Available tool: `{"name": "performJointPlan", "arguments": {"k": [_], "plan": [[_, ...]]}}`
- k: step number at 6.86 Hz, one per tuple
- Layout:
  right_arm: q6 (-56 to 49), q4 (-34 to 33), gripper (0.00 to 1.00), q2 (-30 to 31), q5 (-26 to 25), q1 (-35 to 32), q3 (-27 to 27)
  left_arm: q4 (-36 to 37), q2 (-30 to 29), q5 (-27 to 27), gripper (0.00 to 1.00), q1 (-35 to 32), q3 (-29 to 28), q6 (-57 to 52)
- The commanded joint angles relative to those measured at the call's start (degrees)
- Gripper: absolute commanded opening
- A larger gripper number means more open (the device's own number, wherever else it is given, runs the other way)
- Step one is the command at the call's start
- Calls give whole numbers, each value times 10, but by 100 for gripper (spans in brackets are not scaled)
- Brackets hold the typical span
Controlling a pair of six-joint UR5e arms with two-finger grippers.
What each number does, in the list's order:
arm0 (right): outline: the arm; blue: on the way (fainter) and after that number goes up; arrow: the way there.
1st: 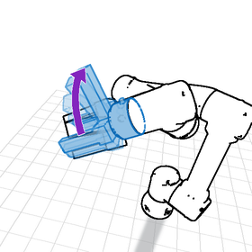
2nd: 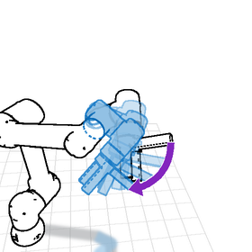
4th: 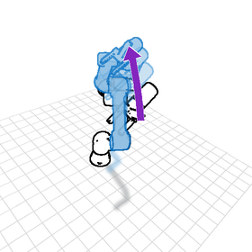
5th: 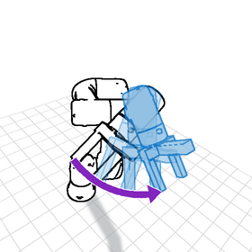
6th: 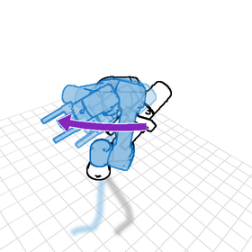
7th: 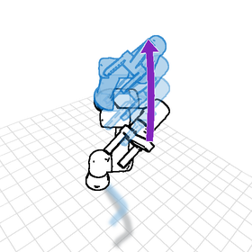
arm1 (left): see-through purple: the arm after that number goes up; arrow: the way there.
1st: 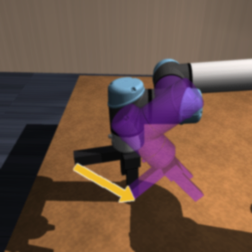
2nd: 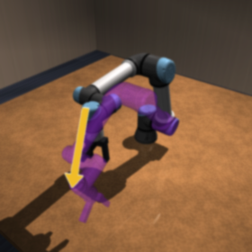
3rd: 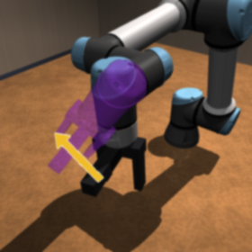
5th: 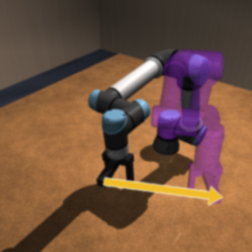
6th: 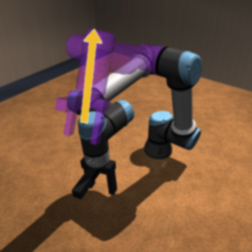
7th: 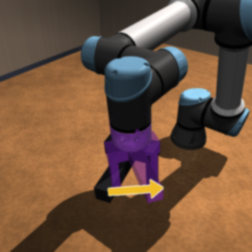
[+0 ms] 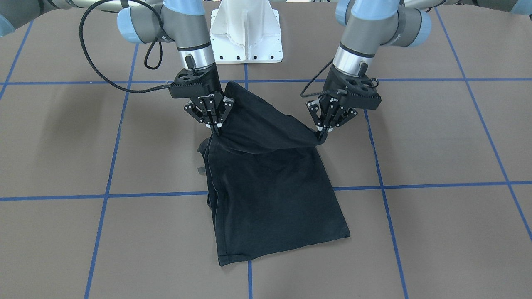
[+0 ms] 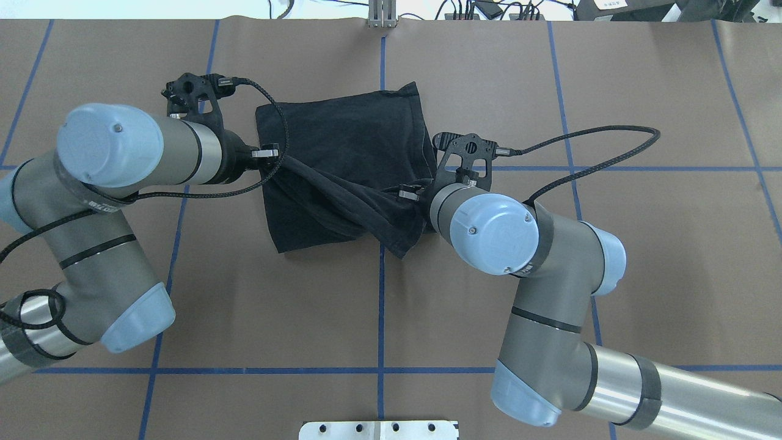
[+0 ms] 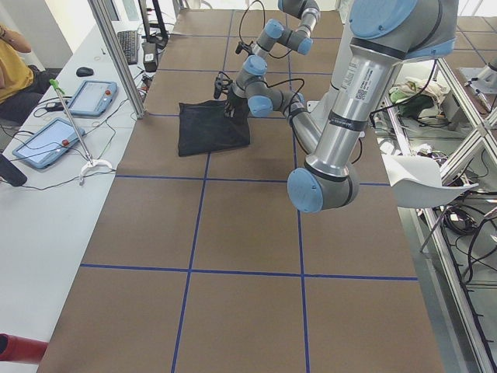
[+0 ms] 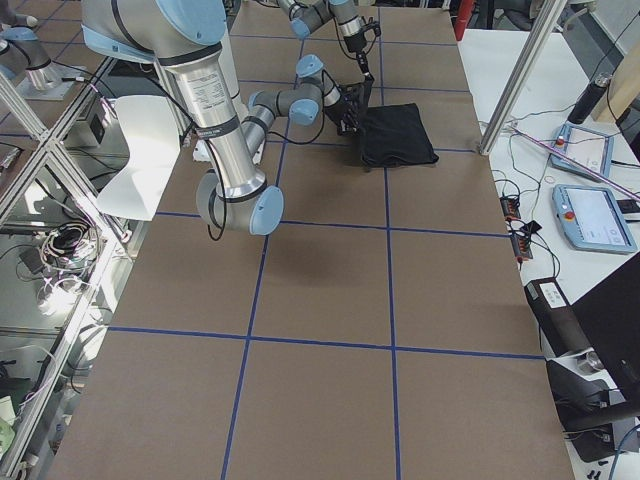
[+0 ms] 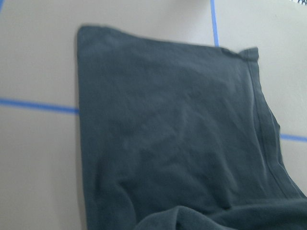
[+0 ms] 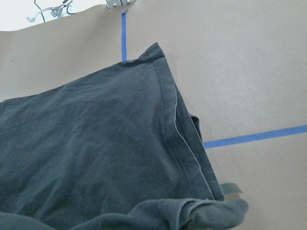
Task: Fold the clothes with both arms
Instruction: 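Fold the held near edge away from the robot over the shirt with both grippers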
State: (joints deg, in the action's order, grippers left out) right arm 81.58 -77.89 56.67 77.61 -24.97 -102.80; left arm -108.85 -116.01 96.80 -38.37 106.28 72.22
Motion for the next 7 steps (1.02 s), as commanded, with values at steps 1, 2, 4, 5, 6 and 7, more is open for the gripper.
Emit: {"name": "performJointPlan", "arguments": {"k": [1,2,4,5,6,7], "plan": [[-16,2,0,-66,1,-27,85,-4,-35,-2,0,-21,-67,-23],[-24,2,0,-74,1,-39,100,-7,-44,-3,0,-28,-87,-31],[-31,2,0,-109,2,-59,158,-10,-70,-6,0,-34,-134,-48],[-32,3,0,-129,4,-67,192,-14,-84,-6,0,-39,-163,-51],[-40,5,0,-141,5,-72,217,-49,-98,-6,0,-46,-208,-65],[-41,5,0,-147,6,-73,231,-93,-111,-6,0,-51,-262,-69]]}}
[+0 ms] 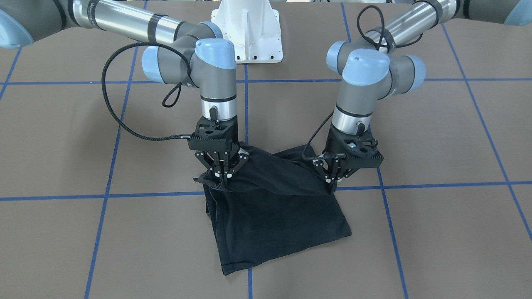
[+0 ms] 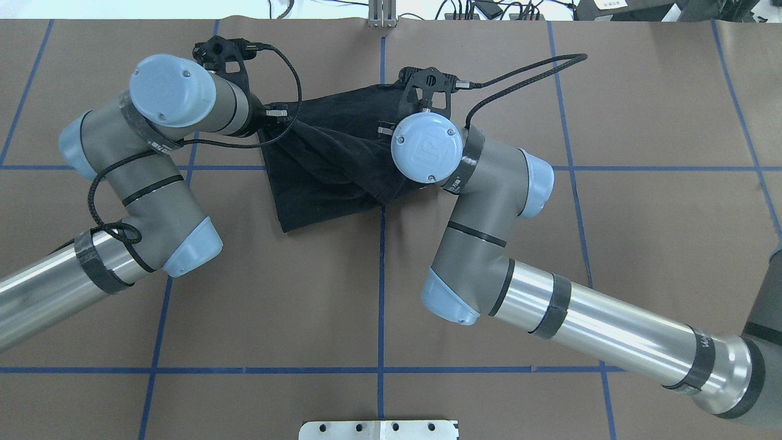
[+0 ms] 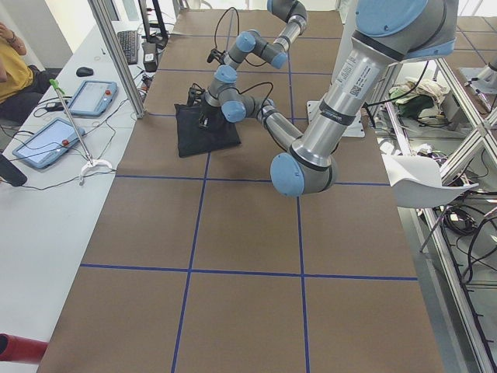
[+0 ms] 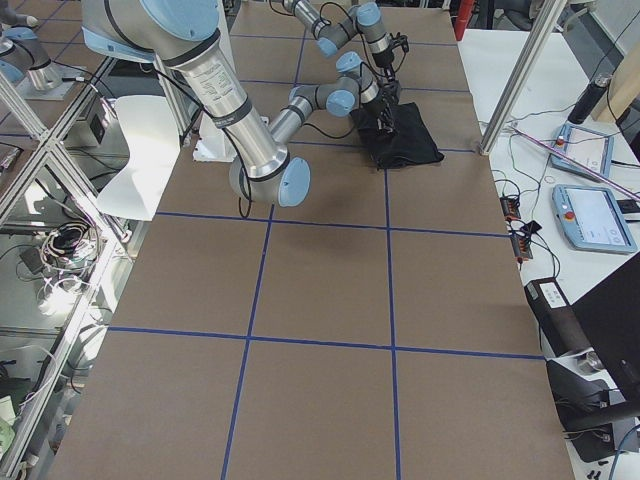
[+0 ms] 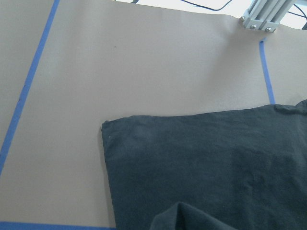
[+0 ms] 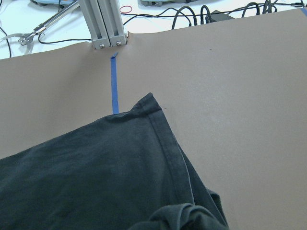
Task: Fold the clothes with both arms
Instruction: 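Fold the held near edge away from the robot over the shirt with both grippers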
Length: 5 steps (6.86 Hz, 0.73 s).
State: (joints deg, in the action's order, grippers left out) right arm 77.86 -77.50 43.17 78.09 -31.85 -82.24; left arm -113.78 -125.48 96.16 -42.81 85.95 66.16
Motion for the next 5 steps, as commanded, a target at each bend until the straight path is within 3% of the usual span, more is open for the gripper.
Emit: {"name": "performJointPlan", "arguments": {"k": [1,5], "plan": [[-6,2,0,-27,0,-6,48,-63,-40,0,0,-14,-104,-10],[-10,20,0,-75,18,-27,128,-102,-56,0,0,-23,-177,-32]]}}
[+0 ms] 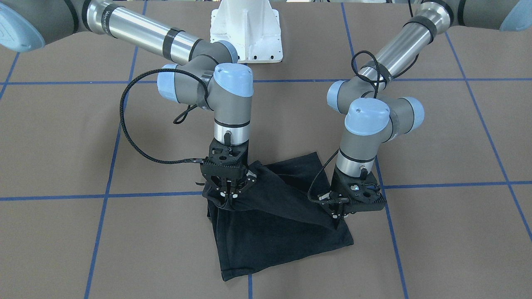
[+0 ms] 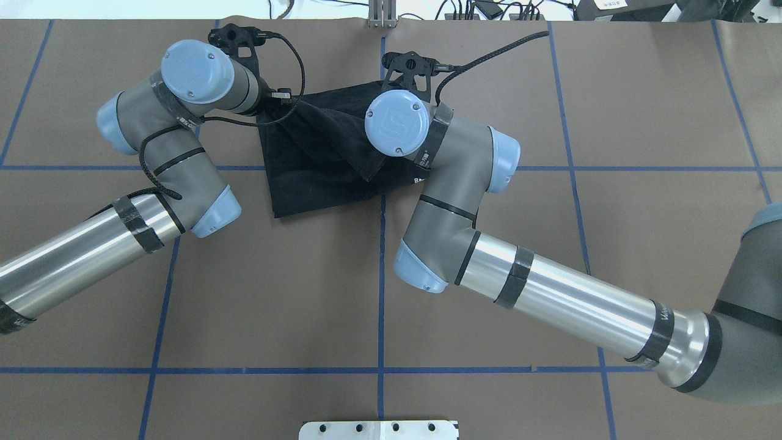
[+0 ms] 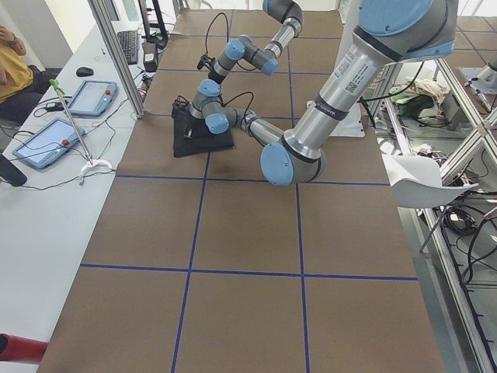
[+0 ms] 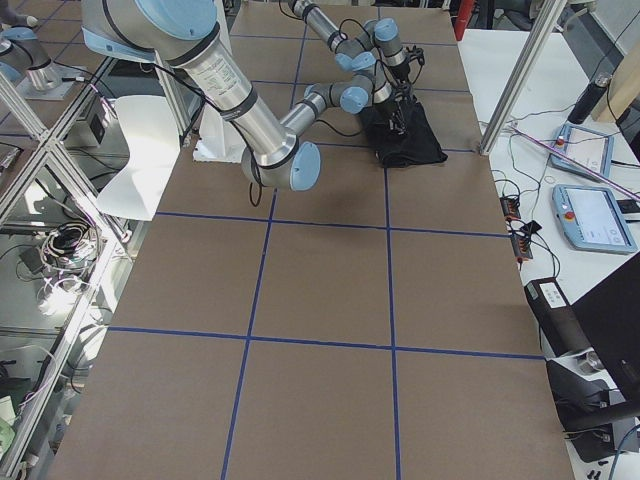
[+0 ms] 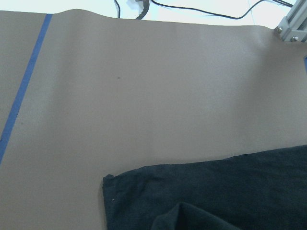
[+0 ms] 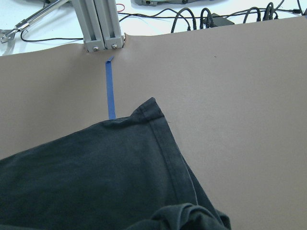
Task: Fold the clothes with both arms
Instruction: 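Fold the held near edge away from the robot over the shirt with both grippers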
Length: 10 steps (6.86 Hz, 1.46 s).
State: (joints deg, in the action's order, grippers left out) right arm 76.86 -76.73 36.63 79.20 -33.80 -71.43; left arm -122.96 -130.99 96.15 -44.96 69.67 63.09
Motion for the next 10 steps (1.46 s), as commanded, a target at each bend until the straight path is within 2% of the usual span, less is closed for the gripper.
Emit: {"name": "performJointPlan", "arguments": {"k": [1,2,3,4,5,6,7,8,9,10], "plan": [[0,24,0,-34,7,-13,59,-10,-1,0,0,-7,-15,-17],[0,38,0,-40,7,-14,73,-10,-1,1,0,-12,-18,-27],[-1,40,0,-40,7,-14,74,-11,-1,1,68,-14,-19,-44],[-8,53,98,-40,6,-14,76,-28,2,3,100,-21,-16,-80],[-10,54,100,-52,22,-26,77,-52,13,13,100,-32,-5,-90],[-33,45,100,-71,114,-61,68,-53,40,61,100,-41,30,-123],[-43,9,100,-70,163,-76,32,-54,85,93,100,-55,83,-155],[-46,-30,100,-66,163,-74,-6,-53,109,111,100,-68,115,-191],[-36,-35,100,-57,149,-49,-17,-53,131,131,100,-75,134,-211],[-31,-36,99,-60,76,-1,-10,-53,140,131,100,-76,143,-213]]}}
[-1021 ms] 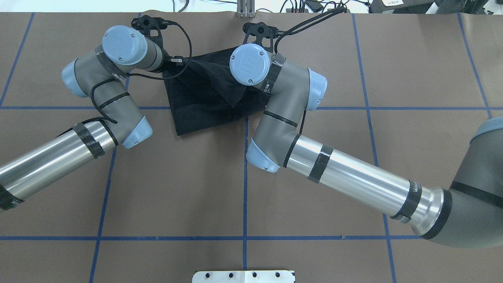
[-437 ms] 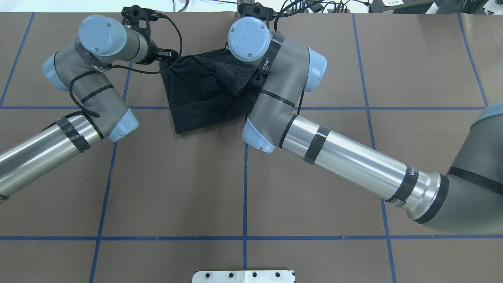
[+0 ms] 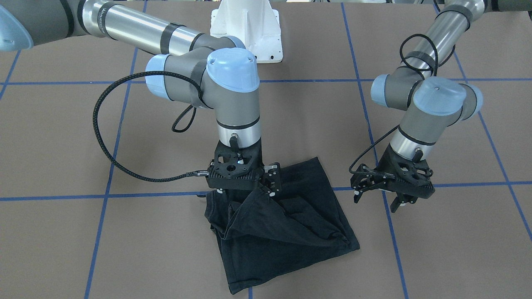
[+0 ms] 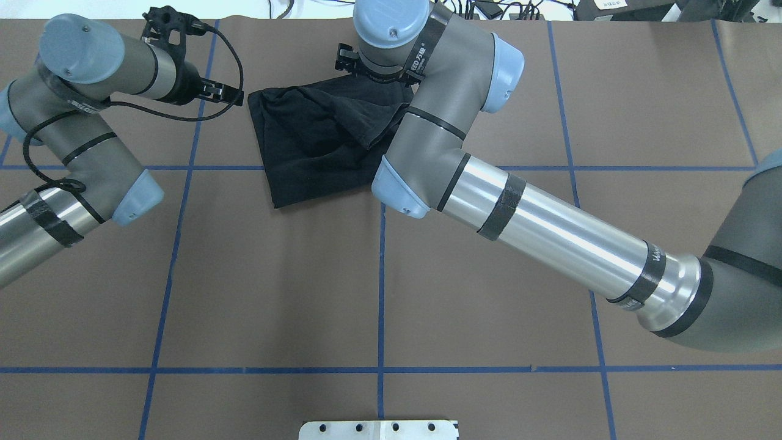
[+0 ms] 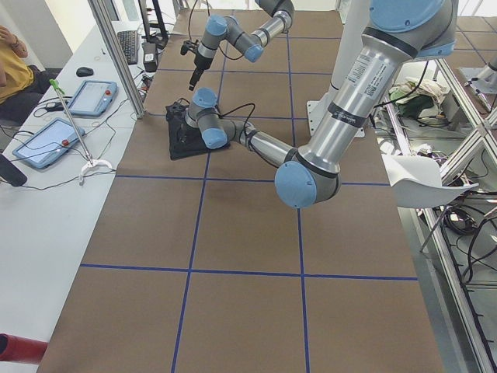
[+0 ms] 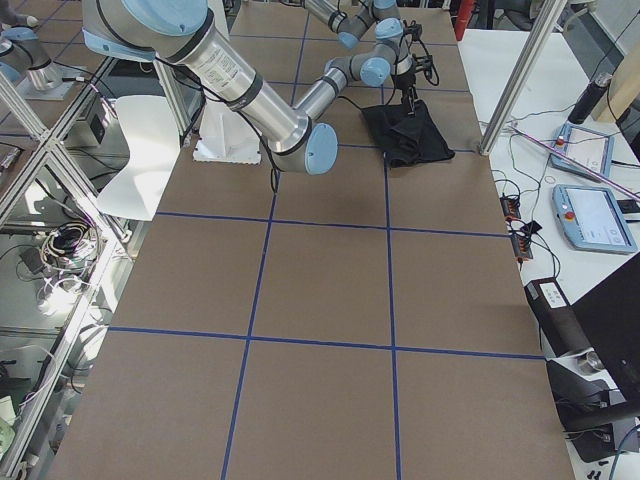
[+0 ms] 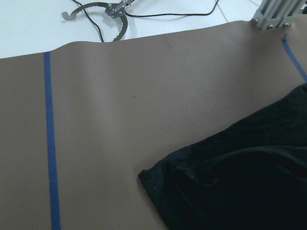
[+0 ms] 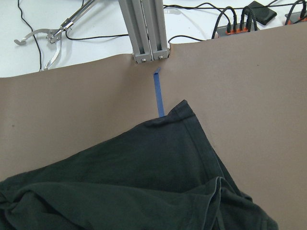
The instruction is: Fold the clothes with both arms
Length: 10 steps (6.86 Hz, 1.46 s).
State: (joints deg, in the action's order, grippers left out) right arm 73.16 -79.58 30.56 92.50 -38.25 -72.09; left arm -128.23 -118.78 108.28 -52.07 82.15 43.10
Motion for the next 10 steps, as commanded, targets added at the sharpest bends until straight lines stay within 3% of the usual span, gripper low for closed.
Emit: {"name": "performJointPlan", "arguments": {"k": [1,2,3,4,8,10], "plan": [[22,-7,94,-3,-98,68,12,0,19,11,100,-5,23,-14],[25,-7,69,-12,-103,73,33,0,20,11,100,-5,26,-14],[40,-6,31,-33,-115,78,69,1,20,13,100,-6,27,-14],[50,-4,2,-54,-134,84,105,1,20,15,100,-7,27,-14],[60,60,0,-64,-150,100,168,1,20,15,100,-8,28,-12],[66,60,0,-65,-151,111,168,1,21,15,100,-8,28,-11]]}}
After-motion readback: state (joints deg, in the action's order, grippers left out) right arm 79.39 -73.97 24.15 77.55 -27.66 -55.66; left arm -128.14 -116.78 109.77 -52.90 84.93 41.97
